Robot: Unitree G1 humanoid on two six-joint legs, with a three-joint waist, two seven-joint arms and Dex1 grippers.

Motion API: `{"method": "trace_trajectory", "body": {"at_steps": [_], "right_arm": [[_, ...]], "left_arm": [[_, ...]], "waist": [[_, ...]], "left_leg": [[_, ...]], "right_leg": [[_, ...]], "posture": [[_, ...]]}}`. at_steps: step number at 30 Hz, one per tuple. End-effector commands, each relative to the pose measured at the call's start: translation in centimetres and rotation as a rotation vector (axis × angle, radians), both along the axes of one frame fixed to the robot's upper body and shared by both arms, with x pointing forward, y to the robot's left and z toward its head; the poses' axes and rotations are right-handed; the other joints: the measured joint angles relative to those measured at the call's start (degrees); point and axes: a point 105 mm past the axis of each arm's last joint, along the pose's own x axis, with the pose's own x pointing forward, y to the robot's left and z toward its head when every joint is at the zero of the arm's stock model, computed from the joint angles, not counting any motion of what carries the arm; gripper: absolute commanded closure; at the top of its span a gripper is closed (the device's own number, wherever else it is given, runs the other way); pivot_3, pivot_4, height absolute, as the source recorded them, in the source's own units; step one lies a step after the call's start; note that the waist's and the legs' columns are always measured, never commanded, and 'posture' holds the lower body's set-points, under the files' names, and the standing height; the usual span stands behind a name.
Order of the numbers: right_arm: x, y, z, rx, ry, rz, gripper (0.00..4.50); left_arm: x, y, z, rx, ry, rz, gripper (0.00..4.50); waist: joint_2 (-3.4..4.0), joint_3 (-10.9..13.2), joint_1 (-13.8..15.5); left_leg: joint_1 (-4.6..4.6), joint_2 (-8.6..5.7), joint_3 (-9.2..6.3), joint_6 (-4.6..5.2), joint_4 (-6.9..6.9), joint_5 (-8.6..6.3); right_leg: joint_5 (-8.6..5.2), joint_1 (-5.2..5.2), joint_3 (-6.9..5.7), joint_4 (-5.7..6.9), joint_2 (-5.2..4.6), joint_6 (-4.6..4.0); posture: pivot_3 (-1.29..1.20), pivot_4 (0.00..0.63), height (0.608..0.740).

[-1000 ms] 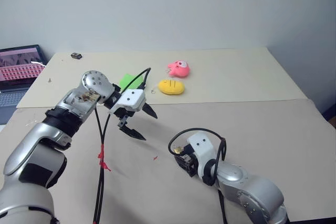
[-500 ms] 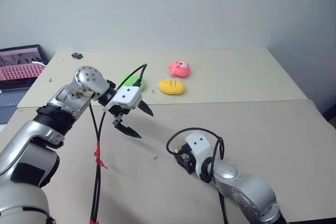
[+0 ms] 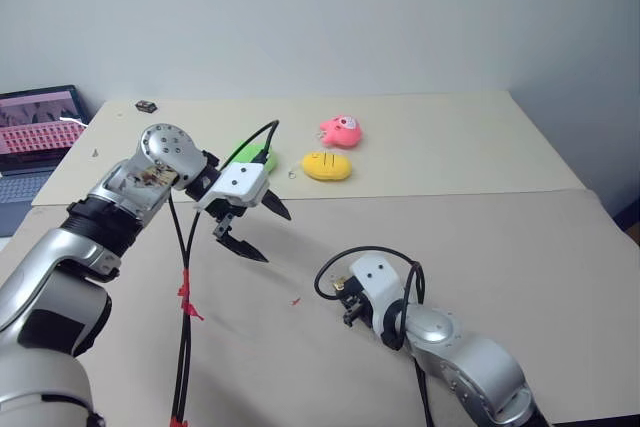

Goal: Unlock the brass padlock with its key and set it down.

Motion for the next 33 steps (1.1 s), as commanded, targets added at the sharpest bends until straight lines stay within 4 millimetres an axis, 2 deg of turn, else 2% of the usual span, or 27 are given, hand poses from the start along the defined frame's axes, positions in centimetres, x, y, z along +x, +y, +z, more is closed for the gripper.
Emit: {"method": "trace_trajectory", "body": {"at_steps": [1, 3, 6, 9, 12, 13, 15, 21, 25, 28, 33], "right_arm": [[0.2, 0.0, 0.6, -0.015, -0.042, 0.051, 3.59], [0.9, -0.4, 1.3, -0.038, -0.096, 0.076, 3.59], [3.0, -2.3, 4.1, -0.288, -0.376, 0.264, 3.59], [4.3, -3.7, 5.3, -0.438, -0.521, 0.381, 3.59], [5.3, -4.2, 7.3, -0.504, -0.675, 0.455, 3.59], [5.5, -4.3, 7.7, -0.520, -0.712, 0.481, 3.59], [5.6, -4.3, 8.3, -0.541, -0.771, 0.530, 3.59], [5.4, -4.1, 9.4, -0.553, -0.884, 0.629, 3.59], [5.2, -4.1, 9.7, -0.550, -0.909, 0.653, 3.59], [5.0, -4.1, 9.8, -0.548, -0.915, 0.658, 3.59], [4.7, -4.6, 9.7, -0.555, -0.908, 0.652, 3.59]], "left_arm": [[0.3, -0.1, 1.6, -0.059, -0.012, 0.030, 0.00], [0.4, -0.3, 1.5, -0.088, 0.019, 0.059, 0.00], [2.5, -1.3, 0.6, -0.201, -0.007, 0.253, 0.00], [3.5, -1.9, -0.5, -0.254, -0.002, 0.384, 0.00], [3.3, -2.9, -0.9, -0.353, 0.121, 0.494, 0.00], [3.1, -3.2, -1.2, -0.374, 0.162, 0.526, 0.00], [2.5, -3.8, -1.7, -0.405, 0.241, 0.572, 0.00], [0.1, -6.6, -1.3, -0.544, 0.505, 0.670, 0.00], [-1.1, -7.9, -1.4, -0.539, 0.464, 0.641, 0.00], [-1.0, -8.6, -0.6, -0.578, 0.479, 0.644, 0.00], [-0.8, -9.0, -0.4, -0.591, 0.472, 0.649, 0.00]], "waist": [[0.00, 0.0, 0.0], [0.01, 0.0, 0.1], [0.22, 0.1, 0.2], [0.04, 0.1, 0.2], [-0.01, 0.1, 0.1], [-0.01, 0.1, 0.1], [0.03, 0.1, 0.1], [0.03, 0.1, 0.3], [0.04, 0.1, 0.5], [0.03, 0.1, 0.8], [0.01, 0.1, 0.7]], "left_leg": [[0.00, 0.00, 0.00, 0.00, 0.00, 0.00], [-0.01, -0.01, 0.00, 0.00, 0.01, 0.00], [-0.02, -0.13, 0.02, 0.00, 0.07, 0.00], [-0.03, -0.33, 0.03, 0.01, 0.10, 0.00], [-0.04, -0.28, -0.13, 0.10, -0.01, 0.04], [-0.06, -0.27, -0.14, 0.16, -0.02, 0.06], [-0.06, -0.25, -0.17, 0.19, -0.03, 0.05], [-0.17, -0.29, -0.21, 0.23, 0.16, 0.02], [-0.17, -0.33, -0.25, 0.10, 0.29, 0.10], [-0.04, -0.35, -0.26, 0.01, 0.29, 0.15], [0.20, -0.38, -0.25, 0.00, 0.22, 0.16]], "right_leg": [[0.00, 0.00, 0.00, 0.00, 0.00, 0.00], [0.00, 0.00, 0.00, 0.00, 0.00, 0.00], [0.00, 0.01, 0.01, -0.02, -0.12, 0.01], [-0.06, 0.00, 0.05, -0.12, -0.31, 0.15], [-0.04, -0.01, 0.03, 0.00, -0.17, 0.12], [0.12, -0.05, 0.04, 0.11, -0.15, -0.17], [0.12, -0.06, 0.04, 0.19, -0.13, -0.17], [0.11, -0.05, 0.03, 0.48, -0.22, -0.15], [0.11, 0.03, 0.05, 0.56, -0.23, -0.16], [0.11, 0.14, 0.07, 0.55, -0.23, -0.16], [0.10, 0.25, 0.10, 0.53, -0.20, -0.16]], "posture": [[0.00, 0.150, 0.655], [0.00, 0.150, 0.655], [0.00, 0.150, 0.655], [0.00, 0.150, 0.655], [0.00, 0.150, 0.655], [0.00, 0.150, 0.655], [0.00, 0.150, 0.655], [0.00, 0.150, 0.655], [0.00, 0.150, 0.655], [0.00, 0.150, 0.655], [0.00, 0.150, 0.655]]}}
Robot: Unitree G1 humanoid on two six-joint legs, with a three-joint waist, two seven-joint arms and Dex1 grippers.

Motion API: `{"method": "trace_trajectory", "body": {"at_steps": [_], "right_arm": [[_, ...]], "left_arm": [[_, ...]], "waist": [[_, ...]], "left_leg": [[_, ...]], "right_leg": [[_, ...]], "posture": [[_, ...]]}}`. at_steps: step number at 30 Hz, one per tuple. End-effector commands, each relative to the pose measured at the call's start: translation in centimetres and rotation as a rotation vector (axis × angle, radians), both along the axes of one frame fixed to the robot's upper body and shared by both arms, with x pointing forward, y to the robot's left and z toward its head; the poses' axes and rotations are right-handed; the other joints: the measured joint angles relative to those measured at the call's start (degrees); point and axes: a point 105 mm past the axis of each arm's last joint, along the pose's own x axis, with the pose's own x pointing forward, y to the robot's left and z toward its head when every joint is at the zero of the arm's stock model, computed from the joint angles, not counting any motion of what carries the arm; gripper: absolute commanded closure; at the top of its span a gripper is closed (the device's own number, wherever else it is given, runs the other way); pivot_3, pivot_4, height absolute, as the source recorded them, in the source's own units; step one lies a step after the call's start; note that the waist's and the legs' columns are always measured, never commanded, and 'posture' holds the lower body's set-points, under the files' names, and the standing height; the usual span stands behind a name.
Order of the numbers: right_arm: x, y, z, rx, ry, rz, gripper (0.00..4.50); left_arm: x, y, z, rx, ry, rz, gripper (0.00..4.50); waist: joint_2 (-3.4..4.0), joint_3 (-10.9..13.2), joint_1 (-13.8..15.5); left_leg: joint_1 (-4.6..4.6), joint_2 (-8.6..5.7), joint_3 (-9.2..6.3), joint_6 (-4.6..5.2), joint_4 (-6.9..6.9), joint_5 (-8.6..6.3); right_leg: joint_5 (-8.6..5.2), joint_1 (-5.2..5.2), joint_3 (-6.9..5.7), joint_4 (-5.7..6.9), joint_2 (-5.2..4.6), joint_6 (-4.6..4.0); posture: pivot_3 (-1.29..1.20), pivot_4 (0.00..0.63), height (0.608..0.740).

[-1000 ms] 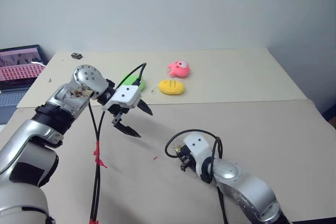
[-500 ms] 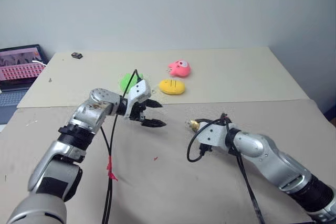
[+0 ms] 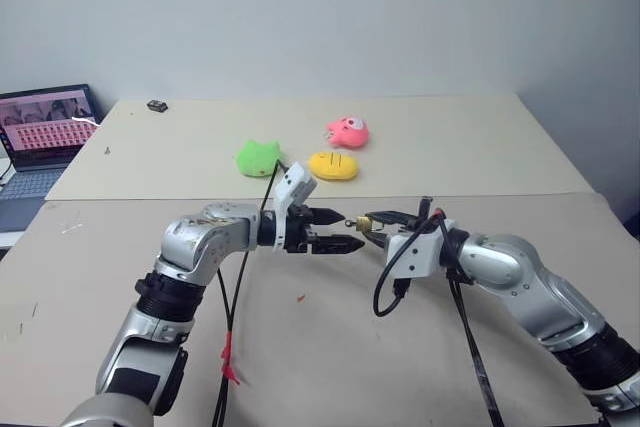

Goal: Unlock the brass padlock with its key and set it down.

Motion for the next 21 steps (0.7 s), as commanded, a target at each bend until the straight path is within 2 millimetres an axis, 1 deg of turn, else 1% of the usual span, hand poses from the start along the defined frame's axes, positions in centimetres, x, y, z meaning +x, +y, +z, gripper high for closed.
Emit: {"method": "trace_trajectory", "body": {"at_steps": [1, 8, 9, 10, 12, 15, 20, 21], "right_arm": [[-0.3, -0.1, 1.7, 0.015, -0.068, 0.007, 3.59], [-0.4, -0.7, 2.1, 0.026, -0.070, -0.021, 3.59], [-0.4, -0.7, 2.2, 0.030, -0.070, -0.025, 3.59], [-0.3, -0.7, 2.5, 0.040, -0.074, -0.029, 3.59], [-0.2, -0.6, 3.1, 0.057, -0.082, -0.032, 3.59], [0.0, -0.4, 3.9, 0.073, -0.090, -0.034, 3.59], [-0.2, -0.3, 4.1, 0.079, -0.084, -0.033, 3.59], [-0.3, -0.3, 4.1, 0.082, -0.082, -0.034, 3.59]], "left_arm": [[0.2, -0.1, 1.7, -0.025, -0.060, -0.003, 0.00], [0.7, 0.1, 1.8, -0.024, -0.064, -0.011, 0.00], [0.8, 0.2, 1.7, -0.023, -0.063, -0.011, 0.40], [0.8, 0.2, 1.5, -0.018, -0.060, -0.012, 0.61], [0.8, 0.2, 1.1, -0.004, -0.058, -0.020, 1.26], [1.2, 0.1, 1.2, -0.015, -0.056, -0.014, 1.26], [1.4, -0.3, 1.5, -0.032, -0.059, -0.023, 1.26], [1.5, -0.3, 1.6, -0.036, -0.060, -0.024, 1.52]], "waist": [[0.00, 0.0, -0.1], [0.01, 0.0, 0.0], [0.01, 0.0, 0.0], [0.01, 0.0, 0.1], [0.01, 0.0, 0.1], [0.01, 0.0, 0.1], [0.01, 0.0, 0.1], [0.02, 0.0, 0.2]], "left_leg": [[0.02, 0.00, 0.00, 0.00, -0.04, 0.00], [-0.02, 0.00, 0.00, -0.21, -0.15, 0.12], [-0.01, 0.00, 0.00, -0.21, -0.14, 0.12], [0.00, 0.00, -0.01, -0.21, -0.14, 0.12], [0.01, -0.02, 0.00, -0.20, -0.13, 0.12], [0.01, -0.02, 0.00, -0.21, -0.13, 0.12], [0.08, -0.02, -0.04, -0.21, -0.14, 0.12], [0.07, -0.02, -0.04, -0.21, -0.14, 0.12]], "right_leg": [[0.00, 0.01, 0.01, 0.00, 0.01, 0.00], [0.01, 0.04, 0.03, 0.04, 0.01, -0.01], [0.01, 0.07, 0.04, 0.03, 0.01, -0.01], [0.01, 0.13, 0.04, 0.01, 0.00, -0.01], [0.00, 0.15, 0.05, -0.03, -0.01, -0.01], [0.00, 0.16, 0.04, -0.03, -0.01, -0.01], [0.00, 0.22, 0.02, -0.11, 0.00, -0.01], [0.00, 0.23, 0.02, -0.11, 0.00, -0.01]], "posture": [[0.00, 0.150, 0.655], [0.00, 0.150, 0.655], [0.00, 0.150, 0.655], [0.00, 0.150, 0.655], [0.00, 0.150, 0.655], [0.00, 0.150, 0.655], [0.00, 0.150, 0.655], [0.00, 0.150, 0.655]]}}
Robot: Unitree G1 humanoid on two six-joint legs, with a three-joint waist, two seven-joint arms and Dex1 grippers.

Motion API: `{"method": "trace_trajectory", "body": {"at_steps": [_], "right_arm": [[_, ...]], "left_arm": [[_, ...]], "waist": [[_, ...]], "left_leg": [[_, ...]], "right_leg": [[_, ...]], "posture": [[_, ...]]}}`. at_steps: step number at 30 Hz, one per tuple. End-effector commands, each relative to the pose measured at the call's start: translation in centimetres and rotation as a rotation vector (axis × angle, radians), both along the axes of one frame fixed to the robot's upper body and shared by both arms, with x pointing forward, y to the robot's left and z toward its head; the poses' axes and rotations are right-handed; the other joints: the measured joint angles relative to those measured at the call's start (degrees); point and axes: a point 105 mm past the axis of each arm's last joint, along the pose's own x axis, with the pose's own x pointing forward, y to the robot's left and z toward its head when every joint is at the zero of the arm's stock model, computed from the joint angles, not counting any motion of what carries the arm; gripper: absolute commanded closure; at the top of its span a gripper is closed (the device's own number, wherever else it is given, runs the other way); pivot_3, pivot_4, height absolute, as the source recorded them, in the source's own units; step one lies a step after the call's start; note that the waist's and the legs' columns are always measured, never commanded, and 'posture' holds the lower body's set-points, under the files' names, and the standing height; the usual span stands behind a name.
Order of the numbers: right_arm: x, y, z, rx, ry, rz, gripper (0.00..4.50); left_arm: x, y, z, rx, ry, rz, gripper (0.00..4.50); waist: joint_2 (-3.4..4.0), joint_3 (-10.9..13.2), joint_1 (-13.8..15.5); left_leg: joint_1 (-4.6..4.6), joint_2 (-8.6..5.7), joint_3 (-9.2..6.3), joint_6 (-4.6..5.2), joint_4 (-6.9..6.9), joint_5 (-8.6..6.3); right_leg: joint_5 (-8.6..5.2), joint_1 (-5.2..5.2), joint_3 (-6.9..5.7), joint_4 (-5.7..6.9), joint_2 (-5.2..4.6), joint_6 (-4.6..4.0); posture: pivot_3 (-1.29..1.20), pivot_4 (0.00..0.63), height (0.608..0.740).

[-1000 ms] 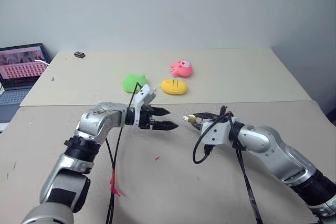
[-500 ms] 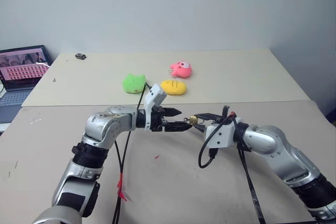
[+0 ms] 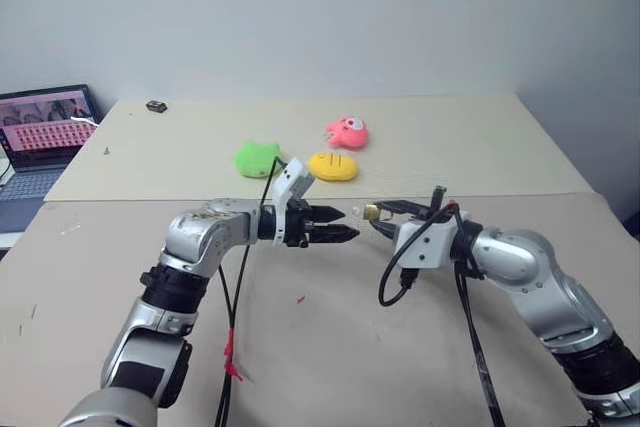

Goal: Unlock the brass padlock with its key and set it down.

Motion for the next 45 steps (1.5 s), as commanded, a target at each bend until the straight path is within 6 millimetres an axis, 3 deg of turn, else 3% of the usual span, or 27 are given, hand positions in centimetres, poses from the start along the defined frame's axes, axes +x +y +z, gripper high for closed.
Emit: {"method": "trace_trajectory", "body": {"at_steps": [1, 2, 4, 5, 24, 29, 36, 45], "right_arm": [[-0.4, 0.2, 1.8, 0.029, -0.052, 0.009, 3.59], [-0.4, 0.2, 1.8, 0.029, -0.050, 0.008, 3.59], [-0.6, 0.2, 1.8, 0.030, -0.045, 0.008, 3.59], [-0.6, 0.2, 1.8, 0.030, -0.043, 0.008, 3.59], [-0.9, -0.2, 1.3, 0.016, -0.024, -0.003, 3.59], [-0.7, -0.3, 1.5, 0.020, -0.025, -0.013, 3.59], [-0.9, -0.1, 1.5, 0.028, -0.021, -0.016, 3.59], [-1.0, 0.0, 1.6, 0.043, -0.009, -0.021, 3.59]], "left_arm": [[0.3, -0.5, 1.6, -0.033, -0.059, -0.021, 1.75], [0.4, -0.6, 1.7, -0.039, -0.059, -0.023, 1.93], [0.4, -0.8, 2.1, -0.059, -0.058, -0.027, 2.86], [0.4, -0.8, 2.2, -0.064, -0.057, -0.029, 3.12], [1.1, -0.9, 2.6, -0.080, -0.063, -0.026, 3.12], [1.0, -1.0, 2.4, -0.072, -0.058, -0.041, 4.43], [0.9, -1.0, 2.4, -0.059, -0.068, -0.062, 4.43], [1.9, -0.6, 0.4, 0.154, -0.392, -0.106, 4.43]], "waist": [[0.00, 0.0, 0.0], [0.00, 0.0, 0.0], [0.00, 0.0, 0.1], [0.00, 0.0, 0.1], [0.00, 0.0, 0.1], [0.00, 0.0, 0.1], [0.00, 0.0, 0.1], [0.01, 0.0, 0.3]], "left_leg": [[0.00, 0.00, 0.00, 0.00, 0.00, 0.00], [0.00, 0.00, -0.01, 0.00, 0.00, 0.00], [-0.01, 0.00, -0.01, 0.00, 0.00, 0.00], [-0.01, -0.01, -0.01, 0.00, 0.00, 0.00], [0.05, -0.01, -0.03, 0.01, -0.06, -0.01], [0.04, -0.01, -0.04, 0.01, -0.06, -0.01], [0.06, -0.02, -0.07, 0.01, -0.07, -0.01], [0.06, -0.03, -0.07, 0.01, -0.07, 0.00]], "right_leg": [[0.00, 0.03, 0.00, 0.01, 0.00, 0.00], [0.00, 0.05, 0.00, 0.01, 0.00, 0.00], [0.00, 0.06, 0.00, -0.04, 0.00, 0.00], [0.00, 0.07, 0.00, -0.05, 0.00, 0.00], [0.00, 0.17, 0.00, -0.38, 0.00, 0.00], [0.01, 0.20, 0.00, -0.39, 0.00, -0.01], [0.00, 0.21, -0.01, -0.42, 0.00, 0.00], [0.01, 0.26, 0.00, -0.51, 0.00, -0.01]], "posture": [[0.00, 0.150, 0.655], [0.00, 0.150, 0.655], [0.00, 0.150, 0.655], [0.00, 0.150, 0.655], [0.00, 0.150, 0.655], [0.00, 0.150, 0.655], [0.00, 0.150, 0.655], [0.00, 0.150, 0.655]]}}
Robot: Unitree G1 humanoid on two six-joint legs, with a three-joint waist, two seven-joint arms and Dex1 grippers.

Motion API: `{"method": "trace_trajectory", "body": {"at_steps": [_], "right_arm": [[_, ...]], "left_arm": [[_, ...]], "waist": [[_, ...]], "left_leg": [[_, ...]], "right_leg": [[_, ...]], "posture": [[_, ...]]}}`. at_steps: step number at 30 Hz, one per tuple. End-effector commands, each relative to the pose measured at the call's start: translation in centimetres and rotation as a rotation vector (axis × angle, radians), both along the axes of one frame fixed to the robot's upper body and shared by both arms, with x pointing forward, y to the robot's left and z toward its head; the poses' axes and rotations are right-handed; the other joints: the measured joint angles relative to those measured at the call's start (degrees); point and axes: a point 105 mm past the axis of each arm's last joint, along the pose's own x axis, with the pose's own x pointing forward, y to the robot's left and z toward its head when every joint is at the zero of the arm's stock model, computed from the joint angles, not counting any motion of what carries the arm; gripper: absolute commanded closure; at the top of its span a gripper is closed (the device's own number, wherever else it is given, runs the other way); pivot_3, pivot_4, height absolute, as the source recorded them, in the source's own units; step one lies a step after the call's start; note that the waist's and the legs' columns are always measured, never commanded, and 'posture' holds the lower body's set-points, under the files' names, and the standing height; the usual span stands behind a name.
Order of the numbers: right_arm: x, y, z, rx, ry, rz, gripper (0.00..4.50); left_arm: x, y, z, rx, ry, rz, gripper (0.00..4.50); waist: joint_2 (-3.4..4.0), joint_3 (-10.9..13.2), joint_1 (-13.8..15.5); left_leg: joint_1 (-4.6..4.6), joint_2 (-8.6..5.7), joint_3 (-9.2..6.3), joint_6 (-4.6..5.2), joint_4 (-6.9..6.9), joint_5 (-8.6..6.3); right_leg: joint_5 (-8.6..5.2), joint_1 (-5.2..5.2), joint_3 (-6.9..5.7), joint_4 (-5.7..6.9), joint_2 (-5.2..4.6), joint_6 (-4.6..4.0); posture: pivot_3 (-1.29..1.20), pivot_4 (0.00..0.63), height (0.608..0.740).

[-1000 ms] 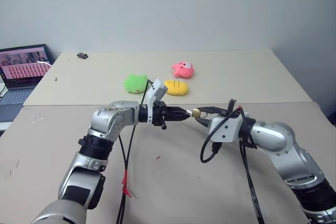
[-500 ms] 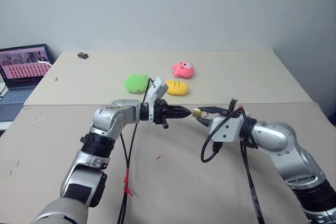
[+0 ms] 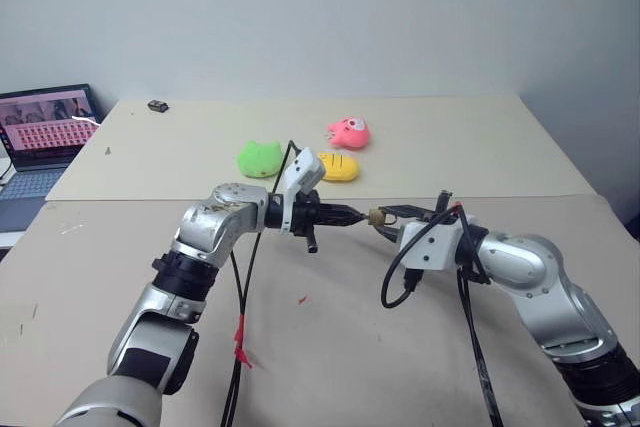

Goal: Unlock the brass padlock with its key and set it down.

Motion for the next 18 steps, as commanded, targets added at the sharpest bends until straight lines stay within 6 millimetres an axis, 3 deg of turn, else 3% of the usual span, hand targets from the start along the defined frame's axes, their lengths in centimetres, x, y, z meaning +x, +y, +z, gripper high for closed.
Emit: {"method": "trace_trajectory", "body": {"at_steps": [1, 7, 12, 15, 18], "right_arm": [[-0.6, 0.6, 2.1, 0.038, -0.079, 0.025, 3.59], [-0.6, 0.7, 2.1, 0.039, -0.072, 0.024, 3.59], [-0.7, 0.7, 2.1, 0.038, -0.071, 0.026, 3.59], [-0.6, 0.7, 2.2, 0.039, -0.072, 0.027, 3.59], [-0.6, 0.8, 2.1, 0.040, -0.071, 0.029, 3.59]], "left_arm": [[1.4, 0.6, -0.3, 0.083, -0.174, 0.038, 4.43], [2.2, 0.3, 0.1, 0.070, -0.294, 0.055, 4.43], [2.3, 0.4, -0.8, 0.057, -0.191, 0.096, 4.43], [0.8, 0.4, -0.4, -0.008, 0.028, 0.054, 3.68], [0.7, 0.4, 0.6, -0.077, 0.159, 0.078, 2.45]], "waist": [[0.00, 0.0, 0.1], [0.00, 0.0, 0.3], [-0.01, 0.0, 0.3], [0.01, 0.0, 0.0], [0.02, 0.0, -0.3]], "left_leg": [[0.00, 0.00, 0.00, 0.00, 0.00, 0.00], [-0.02, 0.00, 0.00, 0.03, 0.00, -0.02], [-0.02, 0.00, 0.00, 0.06, -0.01, -0.04], [-0.01, 0.00, 0.00, 0.07, -0.01, -0.04], [-0.01, 0.03, -0.10, 0.13, -0.02, -0.07]], "right_leg": [[0.00, 0.01, 0.00, -0.01, 0.00, 0.00], [0.00, 0.01, 0.00, -0.03, 0.00, 0.00], [0.00, 0.01, 0.00, -0.02, 0.00, 0.00], [-0.01, 0.01, 0.00, 0.00, 0.00, 0.01], [-0.04, 0.00, -0.06, 0.04, 0.06, 0.06]], "posture": [[0.00, 0.150, 0.655], [0.00, 0.150, 0.655], [0.00, 0.150, 0.655], [0.00, 0.150, 0.655], [0.00, 0.150, 0.655]]}}
